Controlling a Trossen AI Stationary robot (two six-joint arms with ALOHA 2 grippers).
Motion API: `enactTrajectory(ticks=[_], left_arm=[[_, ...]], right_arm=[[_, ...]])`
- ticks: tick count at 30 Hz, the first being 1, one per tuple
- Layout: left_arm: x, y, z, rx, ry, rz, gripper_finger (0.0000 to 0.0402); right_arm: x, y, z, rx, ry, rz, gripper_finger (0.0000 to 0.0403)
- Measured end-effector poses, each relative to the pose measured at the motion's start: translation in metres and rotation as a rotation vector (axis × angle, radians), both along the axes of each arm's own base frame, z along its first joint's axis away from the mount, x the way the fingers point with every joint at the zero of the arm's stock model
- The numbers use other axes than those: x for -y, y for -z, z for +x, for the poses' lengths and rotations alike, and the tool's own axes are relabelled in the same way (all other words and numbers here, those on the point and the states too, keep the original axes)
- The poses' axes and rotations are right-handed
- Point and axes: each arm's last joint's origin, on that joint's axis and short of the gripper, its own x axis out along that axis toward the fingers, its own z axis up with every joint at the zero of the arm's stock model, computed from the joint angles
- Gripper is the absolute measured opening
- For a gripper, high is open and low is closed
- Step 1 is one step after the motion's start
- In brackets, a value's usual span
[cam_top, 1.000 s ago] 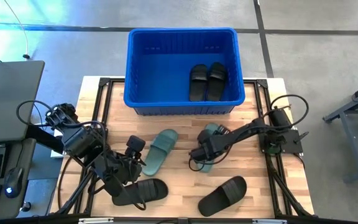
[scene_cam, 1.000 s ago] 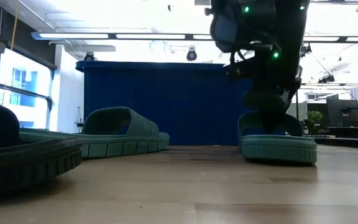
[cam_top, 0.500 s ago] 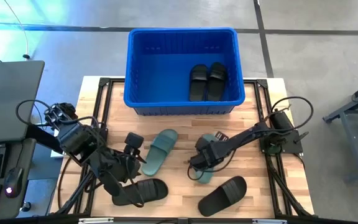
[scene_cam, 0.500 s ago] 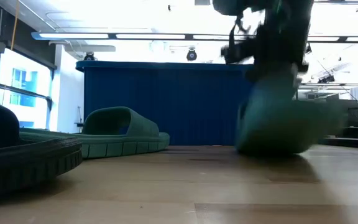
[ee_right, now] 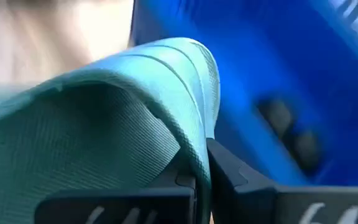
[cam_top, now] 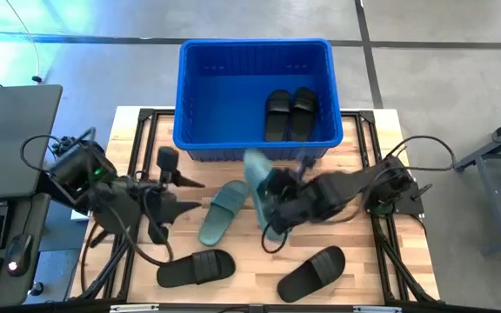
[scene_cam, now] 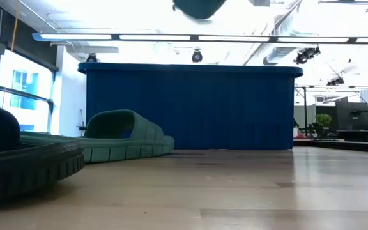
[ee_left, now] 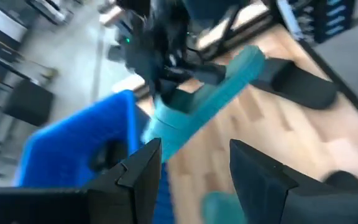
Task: Pick and place slides into bin
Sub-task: Put the right green slide into the bin
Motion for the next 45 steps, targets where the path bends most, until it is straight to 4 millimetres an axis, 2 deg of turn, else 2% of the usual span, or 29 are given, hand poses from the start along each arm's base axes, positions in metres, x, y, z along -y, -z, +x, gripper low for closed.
enactTrajectory(ticks=[2,4,7,11,16,20,27,35,41,45], left_arm=[[-0.002,-0.003,-0.002,0.020,0.003,0.049,0.0172],[-0.004,-0.005,-0.004,0.025,0.001,0.089,0.0172],[-0.007,-0.008,-0.007,0.037,-0.019,0.131,0.0172],[-0.009,-0.009,-0.007,0.049,-0.059,0.193,0.0172],[-0.010,-0.009,-0.008,0.066,-0.103,0.224,0.0172],[-0.012,-0.011,-0.008,0.089,-0.159,0.253,0.0172],[-0.038,-0.011,0.001,0.074,-0.230,0.170,0.0172],[-0.079,-0.009,0.017,0.045,-0.379,0.161,0.0172],[-0.106,-0.013,0.029,0.107,-0.495,0.128,0.0172],[-0.119,-0.011,0.037,0.103,-0.519,0.102,0.0172]], right_arm=[[0.011,-0.028,-0.002,0.074,0.000,-0.134,0.0003],[0.025,-0.044,-0.003,0.124,0.044,-0.275,0.0002],[0.050,-0.055,-0.005,0.139,0.118,-0.415,0.0002],[0.091,-0.055,0.004,0.116,0.145,-0.368,0.0001],[0.151,-0.034,0.019,0.026,0.210,-0.318,0.0001],[0.197,-0.006,0.031,-0.039,0.238,-0.294,0.0001],[0.265,0.043,0.044,-0.010,0.189,-0.298,0.0000],[0.329,0.101,0.033,0.027,0.122,-0.345,0.0000],[0.373,0.131,0.020,0.093,0.054,-0.297,0.0000],[0.390,0.148,0.024,0.125,-0.043,-0.236,0.0000]])
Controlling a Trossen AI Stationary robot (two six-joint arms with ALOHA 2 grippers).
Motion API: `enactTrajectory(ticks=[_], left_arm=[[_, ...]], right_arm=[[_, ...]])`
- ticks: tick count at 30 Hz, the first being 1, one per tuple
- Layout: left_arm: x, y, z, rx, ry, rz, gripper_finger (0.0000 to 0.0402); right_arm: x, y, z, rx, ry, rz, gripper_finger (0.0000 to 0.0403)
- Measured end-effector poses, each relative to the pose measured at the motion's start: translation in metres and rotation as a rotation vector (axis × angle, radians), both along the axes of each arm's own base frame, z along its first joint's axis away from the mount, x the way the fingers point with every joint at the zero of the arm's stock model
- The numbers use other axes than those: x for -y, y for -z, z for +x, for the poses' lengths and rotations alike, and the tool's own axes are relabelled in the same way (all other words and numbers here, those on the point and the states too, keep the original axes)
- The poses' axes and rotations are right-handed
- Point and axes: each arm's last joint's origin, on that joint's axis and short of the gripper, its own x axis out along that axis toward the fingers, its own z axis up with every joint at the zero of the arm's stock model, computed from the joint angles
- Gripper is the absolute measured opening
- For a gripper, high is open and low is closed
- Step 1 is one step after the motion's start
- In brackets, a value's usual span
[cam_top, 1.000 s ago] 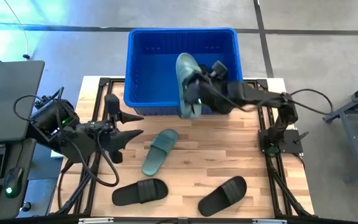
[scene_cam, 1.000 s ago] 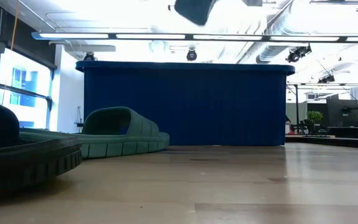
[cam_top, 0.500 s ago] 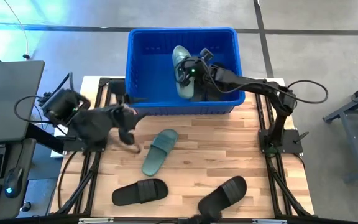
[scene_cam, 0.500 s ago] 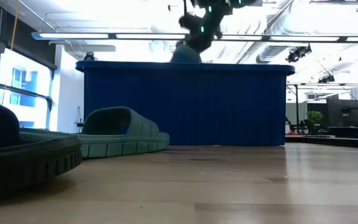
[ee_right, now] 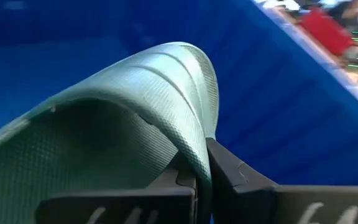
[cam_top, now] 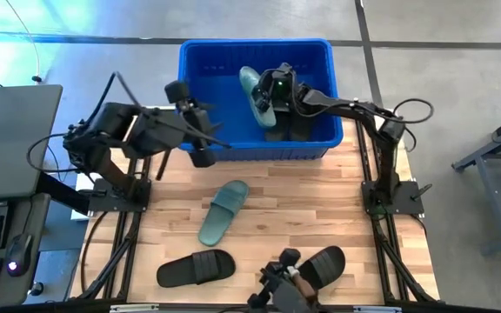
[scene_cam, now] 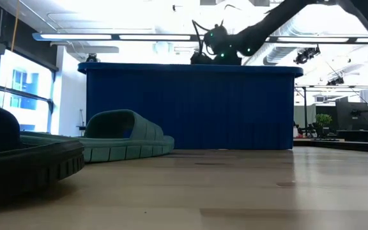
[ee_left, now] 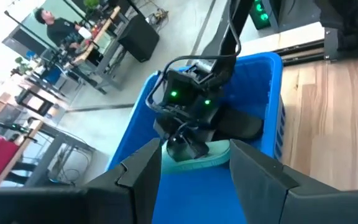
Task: Pick and place slides into bin
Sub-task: Put the right green slide into the bin
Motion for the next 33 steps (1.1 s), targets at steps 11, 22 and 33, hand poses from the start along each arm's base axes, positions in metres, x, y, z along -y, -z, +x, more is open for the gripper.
enactTrajectory(ticks=[11,22,33], left_arm=[[-0.014,0.015,0.031,-0.026,-0.005,-0.045,0.0172],[-0.013,0.019,0.035,-0.027,-0.006,-0.074,0.0172],[-0.013,0.022,0.035,-0.043,0.013,-0.107,0.0172]], right_arm=[[0.029,0.033,0.035,-0.035,0.027,-0.020,0.0000],[0.047,0.060,0.057,-0.245,0.017,0.007,0.0079],[0.050,0.063,0.060,-0.190,0.123,0.076,0.0168]])
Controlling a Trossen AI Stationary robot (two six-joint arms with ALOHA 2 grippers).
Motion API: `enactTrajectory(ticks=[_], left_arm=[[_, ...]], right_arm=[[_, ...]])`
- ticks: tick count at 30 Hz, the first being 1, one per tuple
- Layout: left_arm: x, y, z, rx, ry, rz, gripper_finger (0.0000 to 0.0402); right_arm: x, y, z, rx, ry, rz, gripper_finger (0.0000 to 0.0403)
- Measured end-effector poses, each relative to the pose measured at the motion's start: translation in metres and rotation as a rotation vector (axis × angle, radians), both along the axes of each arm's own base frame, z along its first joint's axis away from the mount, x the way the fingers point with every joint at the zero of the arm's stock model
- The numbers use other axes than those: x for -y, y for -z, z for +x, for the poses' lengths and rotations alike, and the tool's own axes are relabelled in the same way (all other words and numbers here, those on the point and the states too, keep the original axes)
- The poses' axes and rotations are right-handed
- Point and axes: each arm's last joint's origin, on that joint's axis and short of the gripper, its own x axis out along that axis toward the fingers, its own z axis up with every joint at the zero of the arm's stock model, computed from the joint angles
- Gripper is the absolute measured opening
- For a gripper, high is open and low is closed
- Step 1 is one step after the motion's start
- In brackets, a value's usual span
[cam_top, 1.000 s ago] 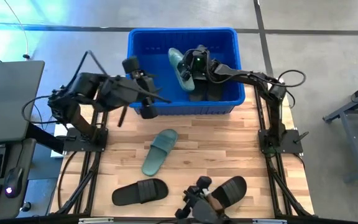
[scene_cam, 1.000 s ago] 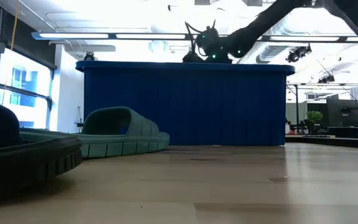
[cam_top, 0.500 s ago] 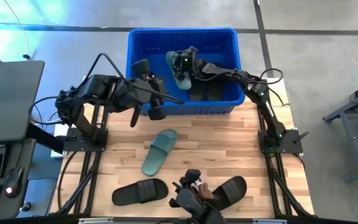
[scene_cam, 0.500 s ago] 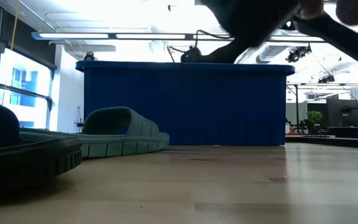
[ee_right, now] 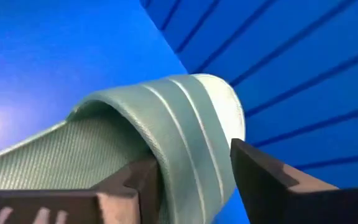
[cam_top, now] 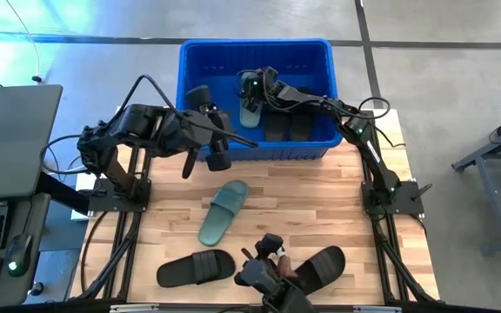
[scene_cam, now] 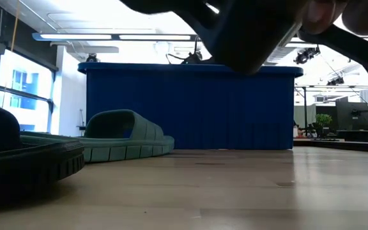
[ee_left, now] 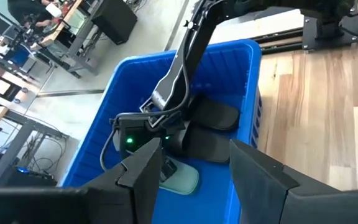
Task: Pick and place slides into bin
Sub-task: Put the right green slide into the bin, then put the green slide into the bin
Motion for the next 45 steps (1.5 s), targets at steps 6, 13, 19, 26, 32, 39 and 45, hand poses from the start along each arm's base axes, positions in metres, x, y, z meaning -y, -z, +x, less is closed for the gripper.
enactTrajectory(ticks=[6,13,19,26,32,39,45], left_arm=[[0.001,0.001,0.000,0.005,0.015,-0.036,0.0172],[0.002,0.004,-0.001,0.002,0.023,-0.100,0.0172],[0.003,0.006,-0.002,-0.002,0.039,-0.140,0.0172],[0.003,0.010,-0.007,-0.074,0.034,-0.141,0.0172],[0.004,0.021,-0.013,-0.198,0.056,-0.201,0.0172],[0.008,0.035,-0.005,-0.277,0.162,-0.305,0.0172],[0.021,0.072,0.011,-0.444,0.233,-0.394,0.0172]], right_arm=[[-0.006,0.002,0.003,0.014,0.012,0.039,0.0174],[-0.014,0.002,0.004,0.000,0.004,0.074,0.0174],[-0.025,0.000,0.009,-0.052,0.015,0.046,0.0174],[-0.057,-0.027,0.017,-0.081,-0.044,0.026,0.0173],[-0.113,-0.087,0.018,0.013,-0.189,0.083,0.0173],[-0.175,-0.146,-0.004,0.058,-0.260,0.166,0.0170],[-0.206,-0.173,-0.036,0.027,-0.216,0.267,0.0170]])
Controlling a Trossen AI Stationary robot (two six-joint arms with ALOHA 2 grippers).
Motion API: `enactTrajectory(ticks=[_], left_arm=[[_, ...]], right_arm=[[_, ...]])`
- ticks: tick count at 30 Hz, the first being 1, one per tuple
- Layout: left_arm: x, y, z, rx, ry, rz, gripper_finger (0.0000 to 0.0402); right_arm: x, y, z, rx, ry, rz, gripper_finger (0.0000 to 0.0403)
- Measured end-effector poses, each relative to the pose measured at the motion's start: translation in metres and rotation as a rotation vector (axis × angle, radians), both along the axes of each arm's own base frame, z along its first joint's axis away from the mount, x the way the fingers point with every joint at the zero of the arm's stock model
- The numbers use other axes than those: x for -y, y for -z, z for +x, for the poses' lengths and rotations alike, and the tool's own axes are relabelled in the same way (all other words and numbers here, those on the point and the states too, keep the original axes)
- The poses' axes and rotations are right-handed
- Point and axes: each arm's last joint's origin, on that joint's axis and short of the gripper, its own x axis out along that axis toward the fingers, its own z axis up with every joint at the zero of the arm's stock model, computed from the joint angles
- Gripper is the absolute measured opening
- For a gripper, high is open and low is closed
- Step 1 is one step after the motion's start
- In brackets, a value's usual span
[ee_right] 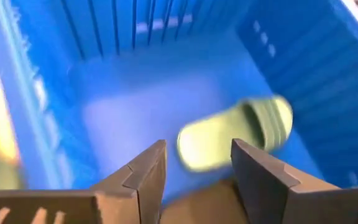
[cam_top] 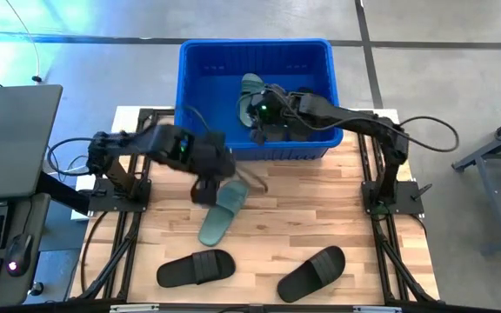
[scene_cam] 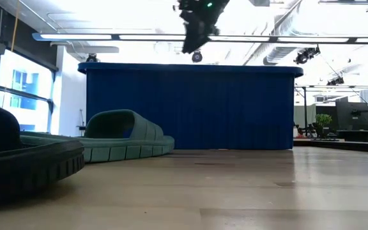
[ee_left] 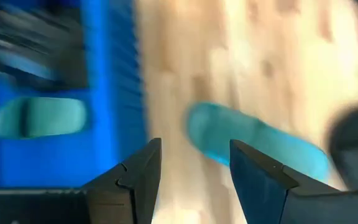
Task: Pick and place slides into bin
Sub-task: Put the green slide into the bin
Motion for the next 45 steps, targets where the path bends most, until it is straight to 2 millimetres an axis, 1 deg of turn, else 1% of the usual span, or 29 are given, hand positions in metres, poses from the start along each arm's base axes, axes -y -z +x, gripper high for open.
enactTrajectory(ticks=[3,6,8,10,12,14,17,20,23,27,29,31,33,35,37,39,41,43,45], left_arm=[[0.017,0.021,0.003,-0.076,0.011,-0.016,0.0172],[0.035,0.042,0.002,-0.142,-0.001,-0.020,0.0172],[0.046,0.052,-0.002,-0.171,-0.007,0.006,0.0172],[0.056,0.065,-0.004,-0.201,-0.016,0.052,0.0172],[0.064,0.082,-0.003,-0.239,-0.010,0.077,0.0172],[0.068,0.100,0.000,-0.243,-0.006,0.062,0.0172],[0.072,0.132,0.007,-0.234,-0.001,0.016,0.0172],[0.073,0.162,0.011,-0.205,0.019,0.016,0.0172],[0.072,0.190,0.013,-0.190,0.029,0.069,0.0172],[0.068,0.219,0.009,-0.197,0.013,0.156,0.0172],[0.066,0.228,0.004,-0.230,0.006,0.201,0.0172],[0.065,0.234,0.004,-0.224,-0.002,0.235,0.0172],[0.063,0.240,0.001,-0.252,-0.003,0.266,0.0172],[0.064,0.244,0.006,-0.223,-0.007,0.271,0.0172],[0.064,0.246,0.005,-0.242,-0.006,0.284,0.0172],[0.065,0.252,0.011,-0.211,-0.018,0.295,0.0172],[0.062,0.258,0.012,-0.228,-0.032,0.343,0.0172],[0.058,0.263,0.020,-0.191,-0.058,0.353,0.0172],[0.050,0.268,0.021,-0.222,-0.079,0.356,0.0172]], right_arm=[[-0.012,-0.005,-0.020,-0.056,0.076,0.091,0.0170],[-0.025,-0.004,-0.040,-0.159,0.159,0.200,0.0170],[-0.035,-0.004,-0.050,-0.232,0.197,0.243,0.0170],[-0.047,-0.003,-0.057,-0.284,0.215,0.262,0.0170],[-0.058,-0.003,-0.058,-0.294,0.224,0.271,0.0169],[-0.068,-0.003,-0.056,-0.293,0.214,0.280,0.0170],[-0.084,-0.003,-0.054,-0.272,0.211,0.293,0.0171],[-0.101,-0.003,-0.053,-0.255,0.216,0.299,0.0171],[-0.117,-0.003,-0.053,-0.268,0.173,0.280,0.0172],[-0.136,-0.002,-0.054,-0.266,0.141,0.272,0.0172],[-0.143,-0.003,-0.055,-0.258,0.148,0.256,0.0172],[-0.148,-0.002,-0.056,-0.262,0.150,0.234,0.0172],[-0.151,-0.003,-0.057,-0.258,0.155,0.212,0.0172],[-0.153,-0.002,-0.058,-0.265,0.158,0.198,0.0172],[-0.153,-0.002,-0.059,-0.273,0.159,0.189,0.0172],[-0.153,-0.002,-0.060,-0.272,0.174,0.194,0.0172],[-0.153,-0.002,-0.060,-0.267,0.193,0.202,0.0173],[-0.153,-0.002,-0.061,-0.272,0.209,0.206,0.0172],[-0.153,-0.002,-0.062,-0.277,0.214,0.209,0.0171]])
